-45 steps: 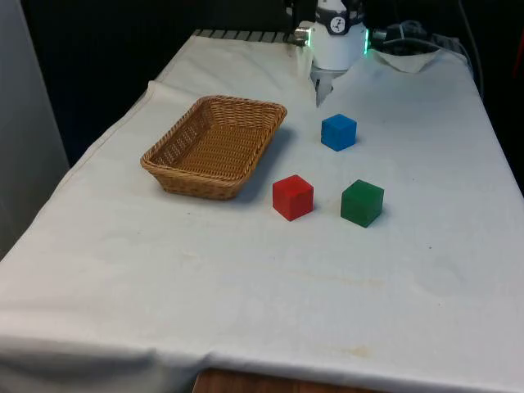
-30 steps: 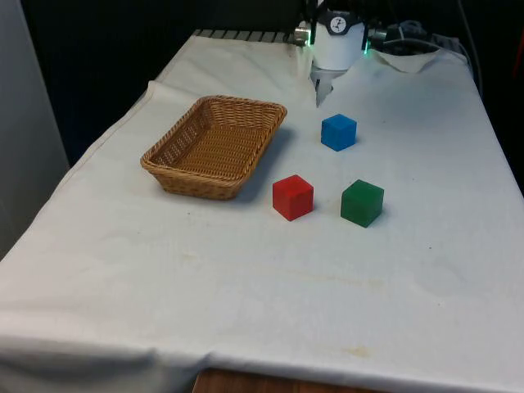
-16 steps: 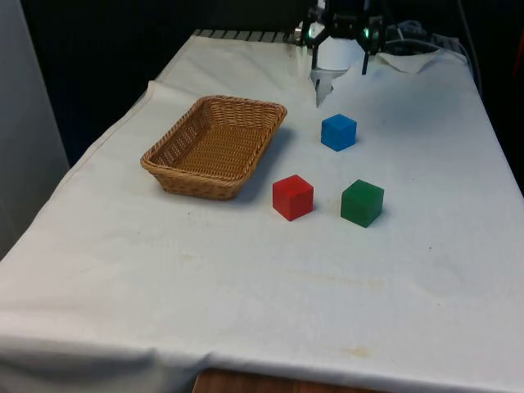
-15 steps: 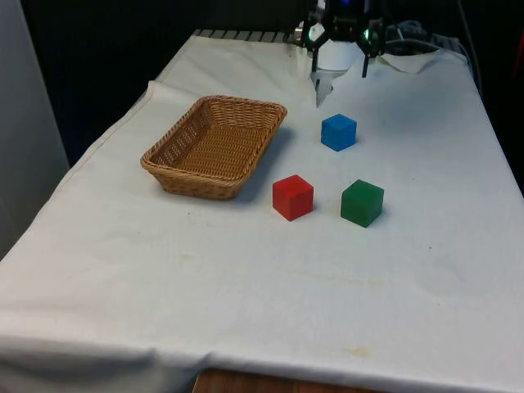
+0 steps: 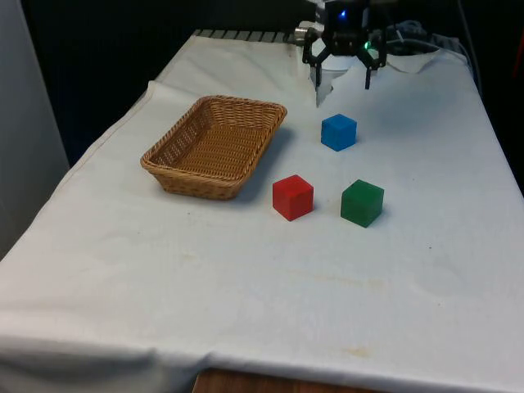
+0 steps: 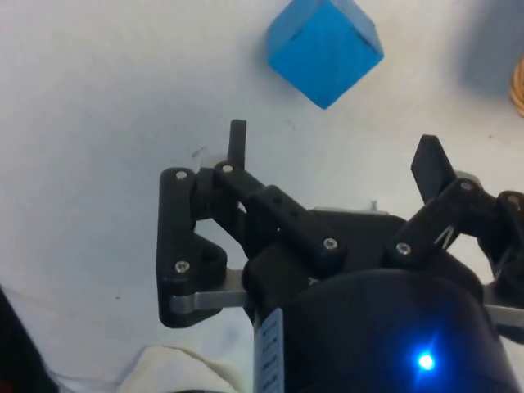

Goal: Pick up exactly two blocks and place them into the basket.

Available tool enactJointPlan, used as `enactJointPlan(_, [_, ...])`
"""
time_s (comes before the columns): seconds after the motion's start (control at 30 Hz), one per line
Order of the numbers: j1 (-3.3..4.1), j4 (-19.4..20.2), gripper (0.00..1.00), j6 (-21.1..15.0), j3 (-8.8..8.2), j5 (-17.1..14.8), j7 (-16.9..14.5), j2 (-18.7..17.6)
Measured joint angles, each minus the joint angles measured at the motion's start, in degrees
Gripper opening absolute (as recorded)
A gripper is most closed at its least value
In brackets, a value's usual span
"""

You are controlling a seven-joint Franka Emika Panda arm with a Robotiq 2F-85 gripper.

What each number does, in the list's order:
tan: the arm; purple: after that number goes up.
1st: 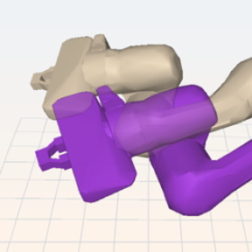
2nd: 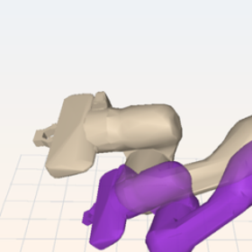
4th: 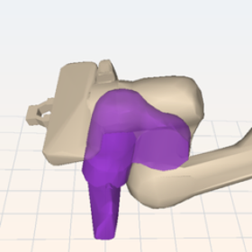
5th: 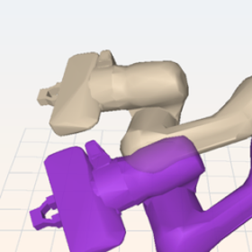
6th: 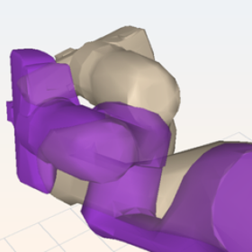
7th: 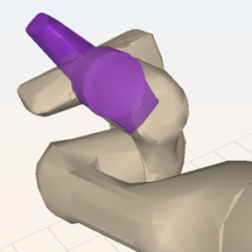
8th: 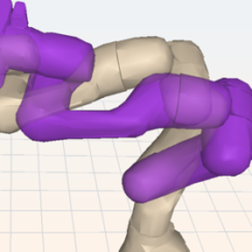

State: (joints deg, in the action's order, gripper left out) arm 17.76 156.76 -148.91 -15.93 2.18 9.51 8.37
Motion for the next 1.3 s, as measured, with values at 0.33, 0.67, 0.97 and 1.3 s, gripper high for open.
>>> enactJointPlan(0.33, [0.0, 0.4, 1.0, -3.61, 0.0, -6.76, -5.33, -3.15])
enactJointPlan(0.67, [0.06, 1.2, 1.0, -7.22, 0.52, -6.82, -5.21, -5.96])
enactJointPlan(0.97, [0.29, 1.2, 1.0, -10.26, 0.97, -7.51, -4.98, -9.05])
enactJointPlan(1.3, [0.34, -0.8, 1.0, -12.95, 1.38, -7.62, -3.5, -13.24])
